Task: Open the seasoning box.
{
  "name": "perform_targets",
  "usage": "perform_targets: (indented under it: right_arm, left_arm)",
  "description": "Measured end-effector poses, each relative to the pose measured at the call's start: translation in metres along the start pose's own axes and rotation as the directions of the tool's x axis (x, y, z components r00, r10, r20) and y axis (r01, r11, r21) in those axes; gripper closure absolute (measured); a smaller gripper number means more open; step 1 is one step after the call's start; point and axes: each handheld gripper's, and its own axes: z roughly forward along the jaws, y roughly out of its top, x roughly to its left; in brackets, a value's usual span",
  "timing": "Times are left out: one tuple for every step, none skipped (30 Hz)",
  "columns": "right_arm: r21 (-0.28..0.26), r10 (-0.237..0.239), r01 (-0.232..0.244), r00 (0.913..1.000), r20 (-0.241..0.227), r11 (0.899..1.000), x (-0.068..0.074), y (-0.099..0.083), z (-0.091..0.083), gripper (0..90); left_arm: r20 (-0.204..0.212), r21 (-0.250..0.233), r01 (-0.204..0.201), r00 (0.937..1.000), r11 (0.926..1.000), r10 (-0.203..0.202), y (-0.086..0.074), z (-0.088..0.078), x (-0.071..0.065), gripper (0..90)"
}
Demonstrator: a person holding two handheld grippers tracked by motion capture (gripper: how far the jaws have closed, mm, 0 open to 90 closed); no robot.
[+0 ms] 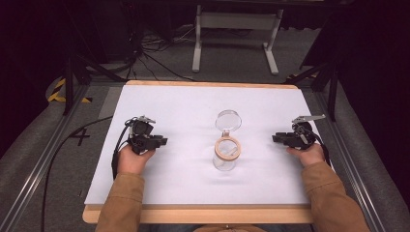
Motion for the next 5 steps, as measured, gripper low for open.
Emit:
perform_targets:
  right_arm:
    - [0.001,-0.005,0.005,1.0000,0.004,1.000,0.0005,0.0001,0.0006,69.2]
    - [0.001,-0.005,0.005,1.0000,0.004,1.000,0.0005,0.0001,0.0006,69.2]
    - [-0.002,-0.009,0.009,0.9999,0.006,1.000,0.0016,0.0004,0.0009,69.0]
    - [-0.005,-0.010,0.010,0.9999,0.005,1.000,0.0020,0.0007,0.0006,68.9]
    - [-0.010,-0.011,0.011,0.9999,0.003,1.000,0.0027,0.0011,-0.0001,68.6]
  left_arm:
    - [0.003,0.000,-0.003,1.0000,1.0000,0.003,0.0002,-0.0001,-0.0003,70.7]
    - [0.003,0.000,-0.003,1.0000,1.0000,0.003,0.0002,-0.0001,-0.0003,70.6]
    - [0.003,0.002,-0.011,0.9999,0.9999,0.011,0.0004,-0.0001,0.0001,70.6]
    - [0.004,0.004,-0.011,0.9999,0.9999,0.011,0.0006,-0.0001,0.0001,70.3]
    - [0.006,-0.001,-0.006,1.0000,1.0000,0.006,0.0007,0.0005,-0.0001,69.8]
